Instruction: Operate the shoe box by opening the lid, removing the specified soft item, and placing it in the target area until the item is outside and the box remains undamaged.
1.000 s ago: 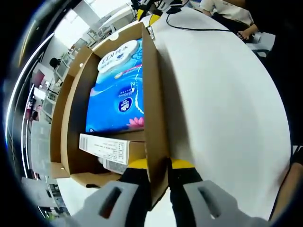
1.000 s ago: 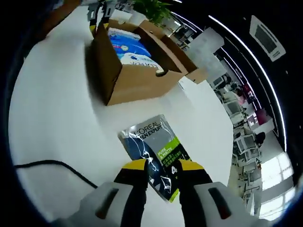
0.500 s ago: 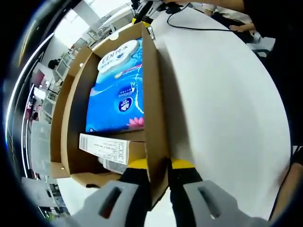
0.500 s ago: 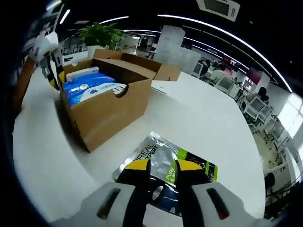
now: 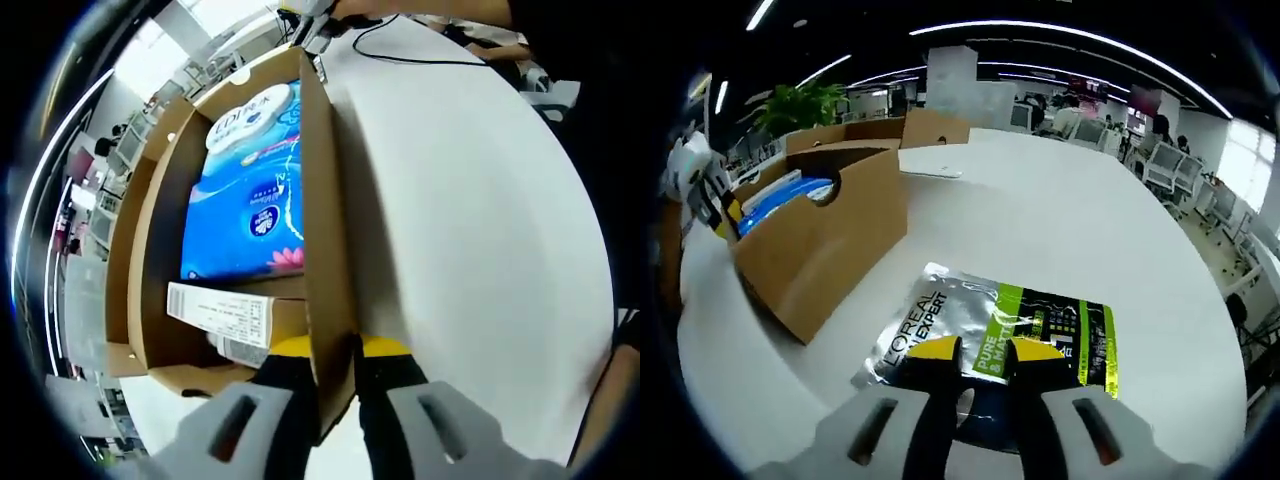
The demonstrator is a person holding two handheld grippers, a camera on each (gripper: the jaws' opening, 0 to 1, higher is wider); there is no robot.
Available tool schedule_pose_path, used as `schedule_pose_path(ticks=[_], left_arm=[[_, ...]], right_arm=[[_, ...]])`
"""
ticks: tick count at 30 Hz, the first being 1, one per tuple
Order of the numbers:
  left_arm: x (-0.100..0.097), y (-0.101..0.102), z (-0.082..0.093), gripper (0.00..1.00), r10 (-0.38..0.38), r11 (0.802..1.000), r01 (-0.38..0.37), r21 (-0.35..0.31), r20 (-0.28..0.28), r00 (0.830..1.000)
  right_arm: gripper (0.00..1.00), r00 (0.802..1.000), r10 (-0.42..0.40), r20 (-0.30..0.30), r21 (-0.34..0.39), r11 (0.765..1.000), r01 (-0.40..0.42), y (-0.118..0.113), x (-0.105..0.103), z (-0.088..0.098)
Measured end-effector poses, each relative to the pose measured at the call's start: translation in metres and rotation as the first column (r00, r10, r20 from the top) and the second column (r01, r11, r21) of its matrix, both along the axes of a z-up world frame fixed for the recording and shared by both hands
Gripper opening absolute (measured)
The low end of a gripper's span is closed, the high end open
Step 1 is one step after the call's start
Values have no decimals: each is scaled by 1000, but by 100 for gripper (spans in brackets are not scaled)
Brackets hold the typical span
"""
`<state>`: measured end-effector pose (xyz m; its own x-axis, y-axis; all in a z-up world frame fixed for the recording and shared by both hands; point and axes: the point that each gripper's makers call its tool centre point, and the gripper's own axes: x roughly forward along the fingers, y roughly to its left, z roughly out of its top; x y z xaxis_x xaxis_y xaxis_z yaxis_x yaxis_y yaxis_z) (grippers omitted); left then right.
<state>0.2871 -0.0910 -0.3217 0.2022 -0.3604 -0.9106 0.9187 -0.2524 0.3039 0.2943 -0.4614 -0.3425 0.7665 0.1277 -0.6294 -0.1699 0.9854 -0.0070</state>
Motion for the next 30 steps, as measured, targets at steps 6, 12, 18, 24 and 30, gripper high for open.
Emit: schedule_pose_path(ticks=[6,12,18,24,30], left_arm=[[0,0,0,12,2,1000,-2,0,1,1000],[1,1,0,12,2,1000,-2,1,1,1000],[0,1,0,12,-2,1000,2,1,2,1000],[1,1,0,12,-1,1000,1,1,3,1000],[0,0,0,12,-2,1000,2,-4,0,1000]], right_arm=[[16,1000,12,28,3,1000,-12,-1,1,1],[16,999,-40,31,36,999,39,-5,3,1],[34,992,-119,37,-30,992,120,-18,4,2],[35,992,-113,53,13,994,112,-19,3,1],[37,999,16,-35,-31,999,-17,5,-8,6]])
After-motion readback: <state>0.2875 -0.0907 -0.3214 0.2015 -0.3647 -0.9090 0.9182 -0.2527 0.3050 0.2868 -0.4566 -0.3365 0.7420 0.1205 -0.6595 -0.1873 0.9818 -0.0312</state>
